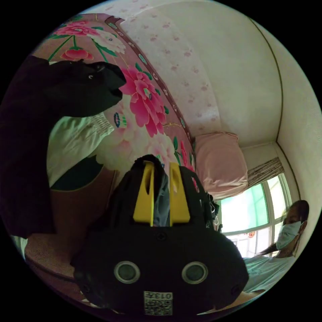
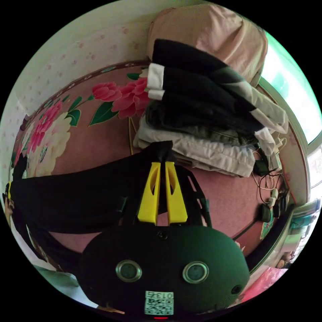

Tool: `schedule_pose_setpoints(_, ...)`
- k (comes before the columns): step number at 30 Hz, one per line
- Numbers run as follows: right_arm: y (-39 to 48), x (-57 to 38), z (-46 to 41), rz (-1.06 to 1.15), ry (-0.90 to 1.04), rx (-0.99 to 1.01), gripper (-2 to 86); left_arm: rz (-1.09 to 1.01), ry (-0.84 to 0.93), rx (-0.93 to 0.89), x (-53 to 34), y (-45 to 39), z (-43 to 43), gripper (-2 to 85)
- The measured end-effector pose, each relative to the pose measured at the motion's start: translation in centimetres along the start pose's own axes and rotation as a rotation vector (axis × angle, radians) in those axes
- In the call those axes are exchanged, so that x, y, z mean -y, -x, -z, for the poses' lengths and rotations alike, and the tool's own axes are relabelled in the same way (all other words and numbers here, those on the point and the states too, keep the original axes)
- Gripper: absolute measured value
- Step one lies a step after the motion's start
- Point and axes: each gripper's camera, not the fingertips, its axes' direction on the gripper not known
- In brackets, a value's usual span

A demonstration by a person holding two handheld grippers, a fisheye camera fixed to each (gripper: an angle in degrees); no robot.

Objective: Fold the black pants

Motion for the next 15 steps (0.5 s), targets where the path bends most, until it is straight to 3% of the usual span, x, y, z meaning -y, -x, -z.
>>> schedule_pose_setpoints(1, 0.2, 0.7, -0.6, 0.018, 0.046, 0.011, 6.9, 0.033, 0.033, -0.012, 0.5, 0.4, -1.0, 20.9)
schedule_pose_setpoints(5, -0.7, 0.2, 2.0, 0.075, 0.054, 0.002, 9.9, -0.029, 0.089, 0.099, 1.0, -0.1, 0.0, 22.0)
schedule_pose_setpoints(8, -3.3, -3.1, 6.2, 0.072, 0.024, -0.015, 13.4, -0.192, 0.216, 0.335, -0.6, -1.6, 2.0, 21.6)
schedule_pose_setpoints(10, -6.2, -7.8, 9.2, 0.026, 0.033, 0.002, 14.8, -0.338, 0.414, 0.546, -3.8, -2.6, 2.2, 22.8)
schedule_pose_setpoints(15, -12.0, -21.4, 13.3, -0.137, 0.058, 0.016, 14.7, -0.348, 0.56, 0.629, -10.9, -1.0, 3.0, 23.2)
